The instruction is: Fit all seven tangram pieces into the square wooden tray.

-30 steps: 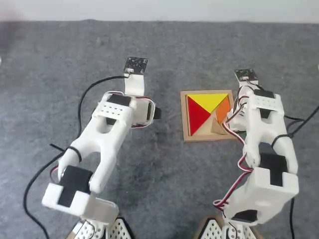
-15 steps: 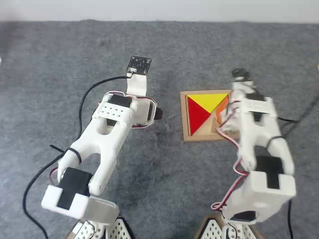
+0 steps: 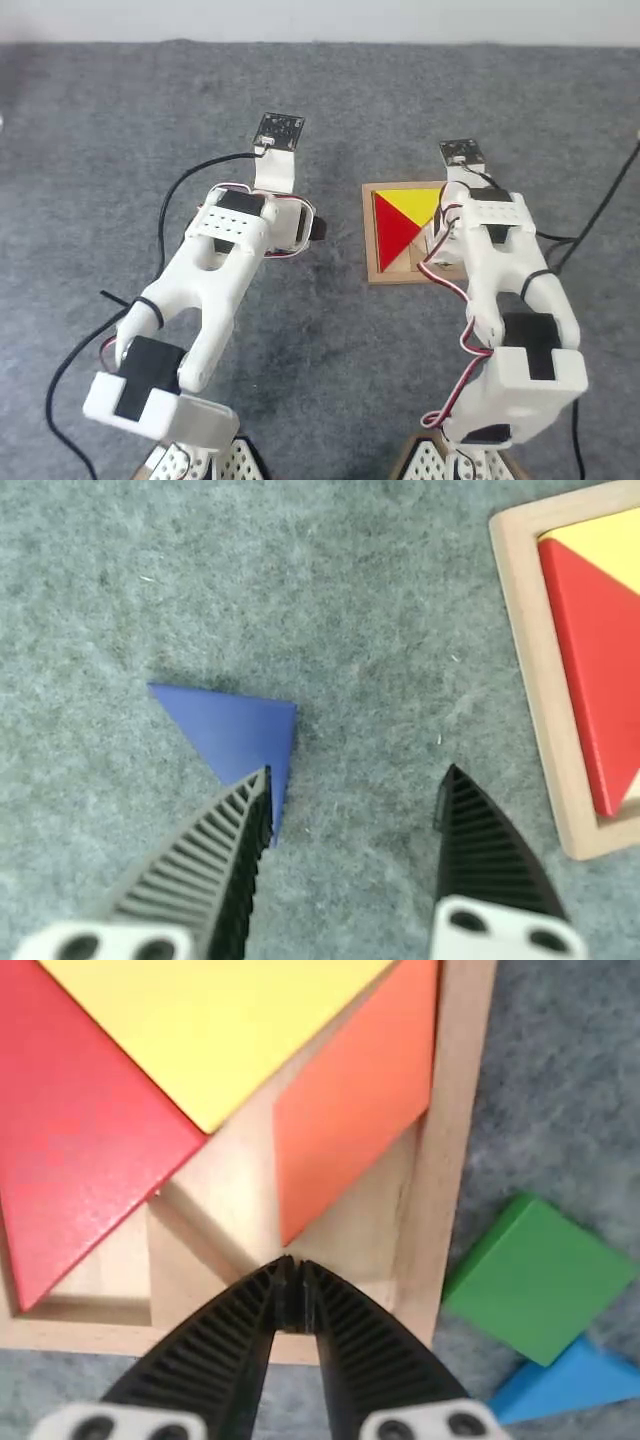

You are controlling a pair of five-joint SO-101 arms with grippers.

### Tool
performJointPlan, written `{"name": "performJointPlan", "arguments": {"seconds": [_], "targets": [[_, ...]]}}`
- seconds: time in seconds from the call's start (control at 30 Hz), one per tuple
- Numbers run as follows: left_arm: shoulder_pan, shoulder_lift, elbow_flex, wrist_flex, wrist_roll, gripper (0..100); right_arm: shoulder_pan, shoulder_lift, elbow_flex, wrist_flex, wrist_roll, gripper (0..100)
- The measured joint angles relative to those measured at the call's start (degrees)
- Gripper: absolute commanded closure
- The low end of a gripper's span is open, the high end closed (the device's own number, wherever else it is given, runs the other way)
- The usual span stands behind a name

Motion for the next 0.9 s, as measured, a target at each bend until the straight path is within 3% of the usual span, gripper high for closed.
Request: {"name": "performJointPlan", "arguments": {"seconds": [0.23,0.63,0.9], "targets": [[0.0,0.0,0.0,0.0,0.0,74,-0.97,-8.09,3.25,0.0,-2.11,97.7],[0.0,0.0,0.18,0.0,0.0,74,-14.68,-15.21,12.22,-4.75,-2.2,97.7],[0.0,0.0,0.26,0.0,0.0,74,-14.95,-13.71,12.66,-6.86,-2.2,97.7]]}}
